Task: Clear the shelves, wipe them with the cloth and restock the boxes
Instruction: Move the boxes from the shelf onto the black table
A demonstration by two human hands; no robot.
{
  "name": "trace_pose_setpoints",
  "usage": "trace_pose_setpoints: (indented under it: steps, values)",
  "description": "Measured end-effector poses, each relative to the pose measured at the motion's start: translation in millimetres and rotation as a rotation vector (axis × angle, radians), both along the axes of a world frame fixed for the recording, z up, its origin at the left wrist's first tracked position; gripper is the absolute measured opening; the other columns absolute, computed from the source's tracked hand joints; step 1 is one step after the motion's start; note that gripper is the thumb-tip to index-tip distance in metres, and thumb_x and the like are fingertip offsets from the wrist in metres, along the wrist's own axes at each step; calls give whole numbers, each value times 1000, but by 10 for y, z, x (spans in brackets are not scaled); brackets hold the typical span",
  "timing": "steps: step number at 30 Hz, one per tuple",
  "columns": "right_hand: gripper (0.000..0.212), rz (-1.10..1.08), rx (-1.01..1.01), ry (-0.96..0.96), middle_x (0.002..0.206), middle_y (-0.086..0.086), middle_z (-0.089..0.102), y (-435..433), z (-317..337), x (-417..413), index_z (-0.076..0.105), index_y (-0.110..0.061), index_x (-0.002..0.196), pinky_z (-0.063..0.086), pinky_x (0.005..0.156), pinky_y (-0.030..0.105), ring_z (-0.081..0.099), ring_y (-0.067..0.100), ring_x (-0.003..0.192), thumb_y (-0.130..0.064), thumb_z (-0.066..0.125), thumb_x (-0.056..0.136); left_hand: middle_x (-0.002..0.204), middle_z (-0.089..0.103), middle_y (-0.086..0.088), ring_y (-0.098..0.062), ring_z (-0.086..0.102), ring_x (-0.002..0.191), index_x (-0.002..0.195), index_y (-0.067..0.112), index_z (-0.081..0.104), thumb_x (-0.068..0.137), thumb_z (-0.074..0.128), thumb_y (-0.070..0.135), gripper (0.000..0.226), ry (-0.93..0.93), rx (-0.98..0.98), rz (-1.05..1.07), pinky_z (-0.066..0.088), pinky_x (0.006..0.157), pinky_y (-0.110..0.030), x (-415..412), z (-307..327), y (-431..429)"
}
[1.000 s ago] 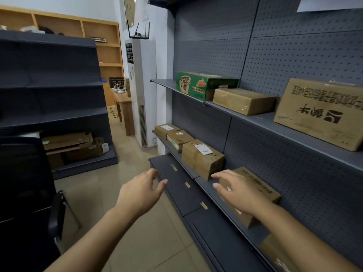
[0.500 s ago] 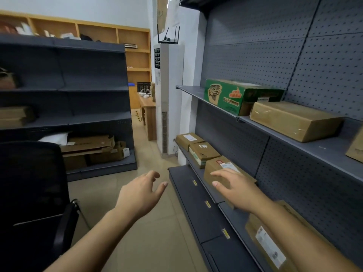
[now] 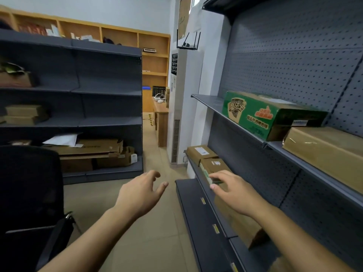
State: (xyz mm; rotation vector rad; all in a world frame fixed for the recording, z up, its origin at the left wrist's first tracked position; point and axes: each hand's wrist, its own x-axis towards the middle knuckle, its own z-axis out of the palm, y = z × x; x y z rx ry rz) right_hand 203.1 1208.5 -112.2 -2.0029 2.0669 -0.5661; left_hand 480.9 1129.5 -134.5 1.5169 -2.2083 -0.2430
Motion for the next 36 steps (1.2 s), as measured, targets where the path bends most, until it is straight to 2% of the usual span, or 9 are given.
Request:
trace_pose_setpoints:
  steps: [4, 9, 15, 20, 25, 28, 31, 36]
  values:
    - [40, 12, -1, 14, 137, -26, 49, -521, -36, 32, 51, -42, 139, 50, 99, 35, 51, 2, 123, -52, 48, 101, 129, 63, 15, -5, 62, 110, 134, 34, 52, 95, 43, 69, 54, 0, -13, -11, 56, 87, -29, 3, -40, -523]
    - [40, -21, -3, 30, 135, -28, 43, -1201, -28, 137, 51, -39, 142, 43, 97, 29, 44, 1, 126, -48, 48, 103, 125, 65, 15, -5, 63, 105, 133, 35, 53, 95, 43, 69, 52, 6, -41, -30, 57, 82, -30, 48, -39, -1336]
    - [39, -97, -16, 35, 143, -20, 49, -1928, 32, 193, 53, -35, 141, 41, 95, 27, 47, 4, 127, -45, 49, 103, 123, 65, 14, -5, 63, 98, 133, 36, 51, 95, 41, 69, 51, -15, -67, -82, 58, 79, -31, 50, 89, -2251]
    - [39, -157, -22, 47, 142, -23, 48, -2356, 59, 132, 52, -38, 141, 44, 101, 31, 48, 3, 128, -47, 49, 103, 127, 64, 11, -9, 63, 109, 136, 33, 51, 97, 41, 67, 53, -2, -76, -155, 56, 85, -34, -67, 157, -2848]
    - [36, -229, -37, 74, 136, -28, 48, -2694, 194, -103, 53, -43, 137, 47, 97, 33, 52, 1, 120, -50, 49, 102, 126, 64, 12, -9, 63, 109, 135, 34, 51, 96, 40, 68, 52, 26, -87, -248, 57, 84, -35, -403, 214, -3362]
    - [37, -269, -49, 94, 137, -26, 49, -2878, 272, -285, 53, -42, 138, 48, 99, 35, 52, 2, 122, -49, 50, 102, 120, 65, 13, -9, 63, 102, 129, 35, 54, 96, 39, 69, 49, 34, -103, -299, 58, 81, -35, -676, 235, -3641]
    - [40, -300, -60, 112, 141, -27, 46, -3054, 354, -483, 50, -41, 142, 46, 101, 32, 49, 1, 126, -49, 50, 102, 115, 66, 14, -8, 63, 99, 132, 35, 52, 96, 39, 69, 52, 43, -117, -335, 59, 81, -36, -975, 262, -3945]
    - [43, -345, -133, 141, 145, -25, 44, -3380, 583, -870, 49, -39, 144, 45, 104, 34, 46, 2, 131, -48, 49, 102, 125, 65, 13, -10, 65, 103, 135, 34, 51, 95, 38, 71, 56, 69, -171, -398, 57, 78, -33, -1546, 435, -4502]
